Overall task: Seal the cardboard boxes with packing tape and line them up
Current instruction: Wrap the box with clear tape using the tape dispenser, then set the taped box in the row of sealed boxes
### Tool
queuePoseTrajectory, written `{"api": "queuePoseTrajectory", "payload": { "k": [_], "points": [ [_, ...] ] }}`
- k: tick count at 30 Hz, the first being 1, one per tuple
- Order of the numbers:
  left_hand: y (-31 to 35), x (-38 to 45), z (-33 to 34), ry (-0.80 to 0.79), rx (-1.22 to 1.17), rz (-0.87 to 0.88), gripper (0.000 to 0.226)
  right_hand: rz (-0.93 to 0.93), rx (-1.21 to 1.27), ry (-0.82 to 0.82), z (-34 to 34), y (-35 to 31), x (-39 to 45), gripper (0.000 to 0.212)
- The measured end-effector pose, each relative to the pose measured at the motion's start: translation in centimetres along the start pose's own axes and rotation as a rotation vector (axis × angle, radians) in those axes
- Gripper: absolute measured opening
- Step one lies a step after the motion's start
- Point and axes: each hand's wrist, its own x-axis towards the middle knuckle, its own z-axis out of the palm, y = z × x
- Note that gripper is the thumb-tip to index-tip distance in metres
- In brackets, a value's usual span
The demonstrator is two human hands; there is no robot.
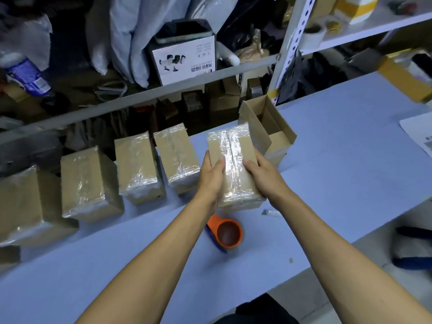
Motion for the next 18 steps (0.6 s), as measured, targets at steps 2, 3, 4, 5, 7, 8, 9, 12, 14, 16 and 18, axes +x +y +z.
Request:
{"api": "queuePoseTrajectory", "payload": {
  "k": [2,3,4,5,7,8,9,12,14,16,18],
  "points": [
    [-0.2,2.7,1.0,0.077,0.135,0.005,0.035,-0.004,-0.088,0.011,-0.5,0.7,2.8,0.04],
    [-0.4,3.9,1.4,0.107,0.222,-0.009,0.043,-0.004,-0.116,0.008,-0.7,1.0,4.2,0.041],
    [-0.8,5.3,1.8,0.135,0.295,-0.03,0.054,0.003,-0.138,-0.005,-0.8,1.3,5.7,0.04],
    [-1.2,6.4,2.0,0.155,0.355,-0.04,0.062,0.016,-0.161,-0.021,-0.8,1.8,7.1,0.038],
    [-2.2,8.3,2.2,0.195,0.448,-0.052,0.064,0.046,-0.23,-0.052,-0.5,2.9,10.0,0.039],
    [-2.5,9.0,2.3,0.217,0.473,-0.057,0.06,0.068,-0.274,-0.068,-0.2,3.4,11.1,0.042],
    [-2.5,9.7,2.4,0.238,0.486,-0.056,0.053,0.096,-0.301,-0.087,0.2,4.1,12.4,0.047],
    [-2.9,11.4,2.4,0.32,0.509,-0.063,0.034,0.123,-0.264,-0.136,1.5,5.1,14.6,0.049],
    [-2.9,12.7,2.3,0.375,0.525,-0.079,0.033,0.102,-0.229,-0.148,2.1,4.9,15.9,0.045],
    [-2.6,13.9,2.2,0.401,0.516,-0.068,0.035,0.069,-0.205,-0.143,2.4,4.6,17.3,0.043],
    [-2.3,15.3,2.1,0.418,0.512,-0.048,0.031,0.053,-0.192,-0.143,2.7,4.3,18.8,0.044]
  ]
}}
